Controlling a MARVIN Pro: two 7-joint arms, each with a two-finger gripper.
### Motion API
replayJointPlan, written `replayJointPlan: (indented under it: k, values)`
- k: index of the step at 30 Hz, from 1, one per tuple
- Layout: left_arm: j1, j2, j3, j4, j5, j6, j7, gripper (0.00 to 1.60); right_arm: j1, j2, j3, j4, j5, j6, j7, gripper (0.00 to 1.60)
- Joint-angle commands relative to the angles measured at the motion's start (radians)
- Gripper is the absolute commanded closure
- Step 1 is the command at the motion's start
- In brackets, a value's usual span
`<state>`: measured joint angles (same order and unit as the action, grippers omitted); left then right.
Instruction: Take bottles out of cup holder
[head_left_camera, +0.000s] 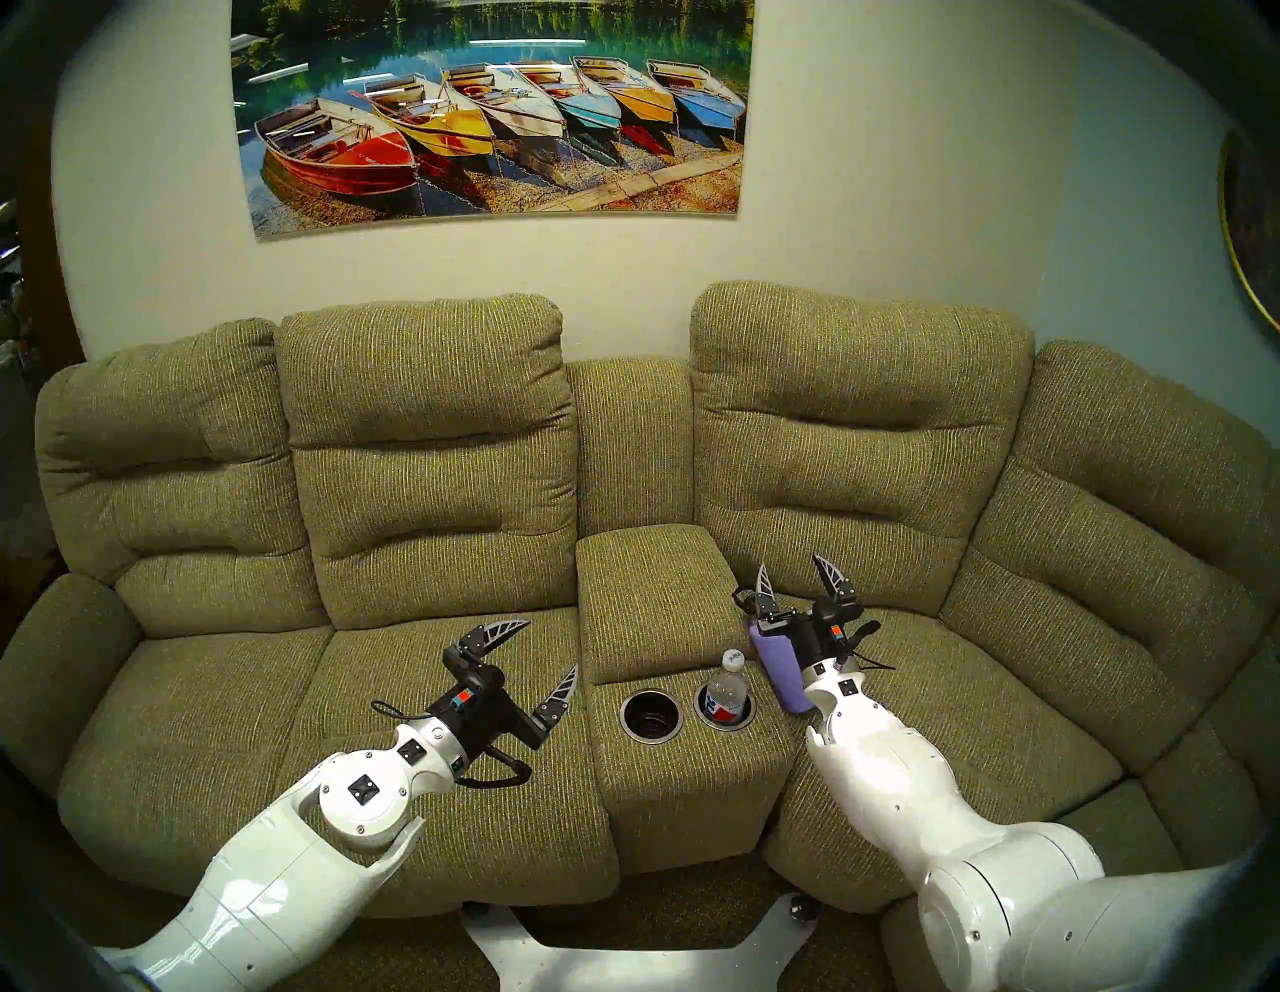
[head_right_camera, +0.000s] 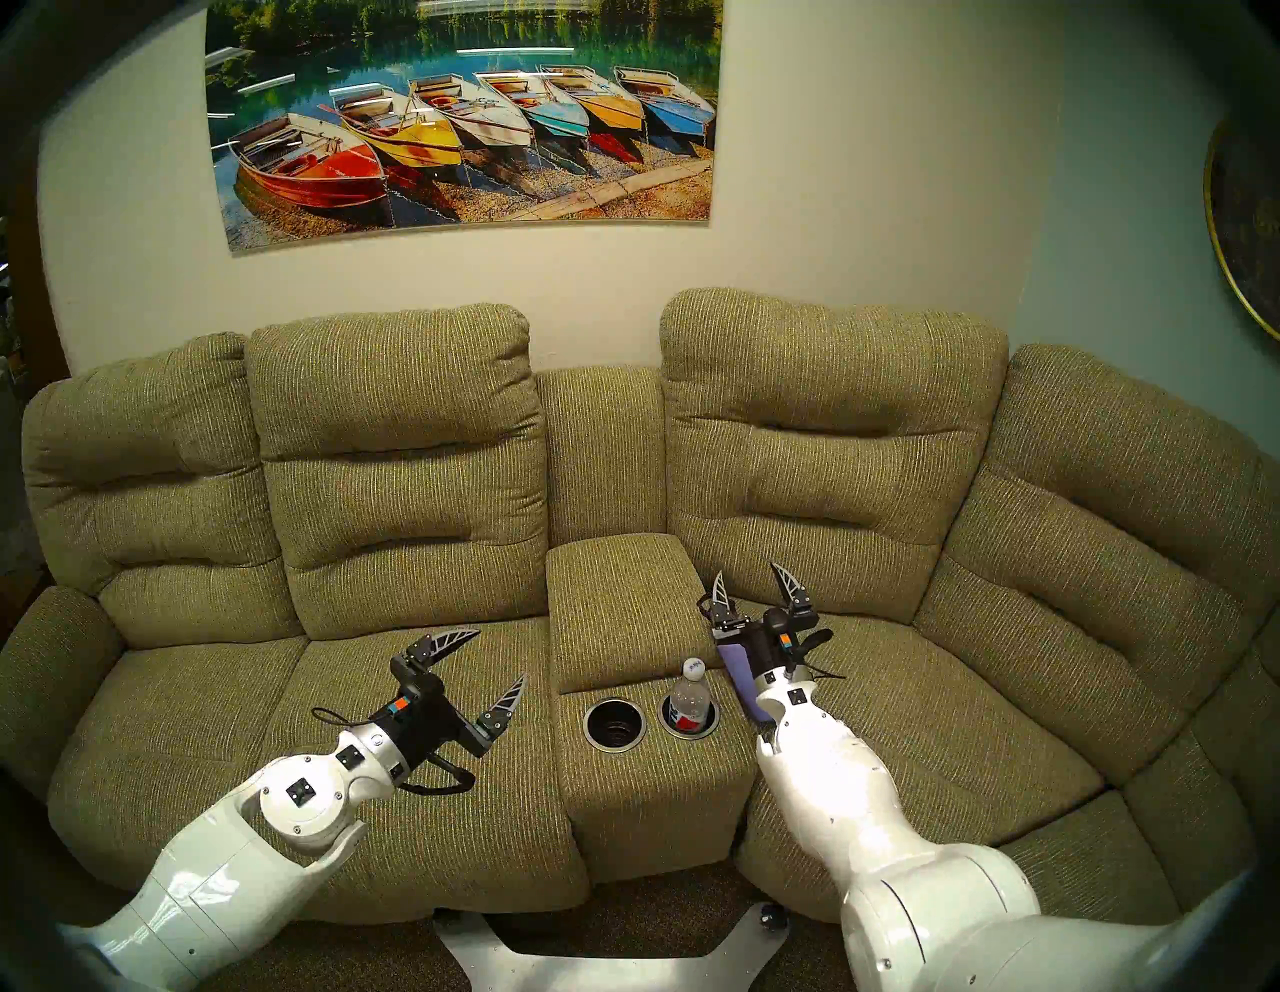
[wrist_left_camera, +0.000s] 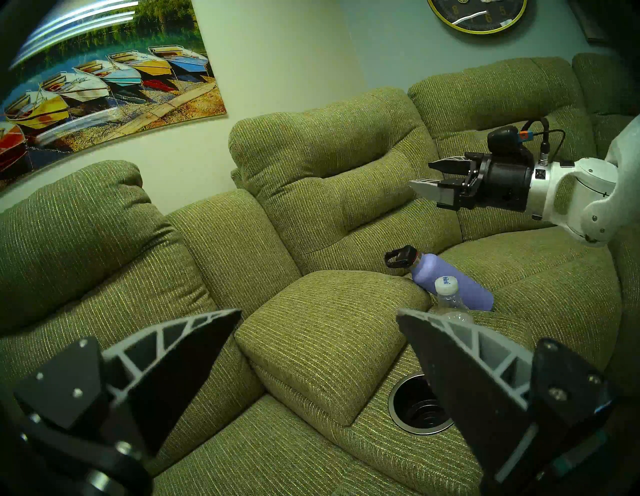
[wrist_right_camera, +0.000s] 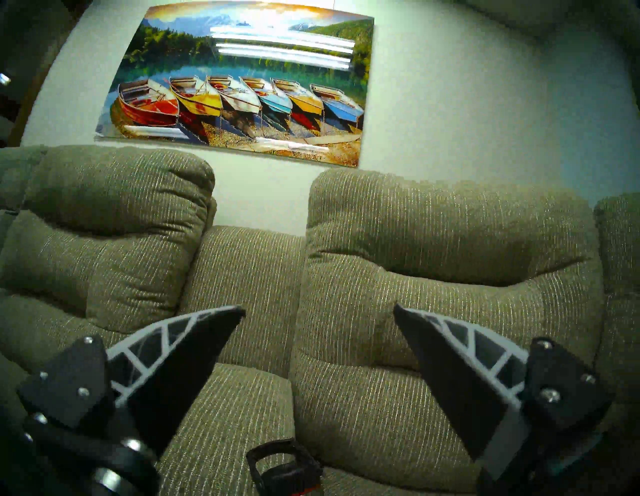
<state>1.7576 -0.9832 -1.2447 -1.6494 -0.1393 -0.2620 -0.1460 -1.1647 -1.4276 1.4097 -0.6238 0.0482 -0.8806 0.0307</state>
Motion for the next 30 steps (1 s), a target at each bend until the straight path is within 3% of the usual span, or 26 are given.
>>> replayJointPlan:
  k: [1, 5, 14, 30]
  values:
    - [-0.003, 0.0, 0.001, -0.019, 0.002, -0.008, -0.002, 0.0, -0.058, -0.004, 0.002, -0.124, 0.006, 0.003, -0.004, 0.0]
    - [-0.003, 0.001, 0.001, -0.019, 0.001, -0.008, -0.001, 0.0, -0.084, 0.001, -0.004, -0.171, 0.005, 0.024, 0.007, 0.0]
    - [-0.003, 0.002, 0.003, -0.019, 0.001, -0.008, 0.0, 0.0, -0.196, 0.0, 0.018, -0.298, 0.053, 0.168, -0.002, 0.0]
    - [-0.004, 0.005, 0.005, -0.02, -0.001, -0.009, 0.003, 0.0, -0.352, 0.004, 0.03, -0.505, 0.094, 0.287, 0.035, 0.0]
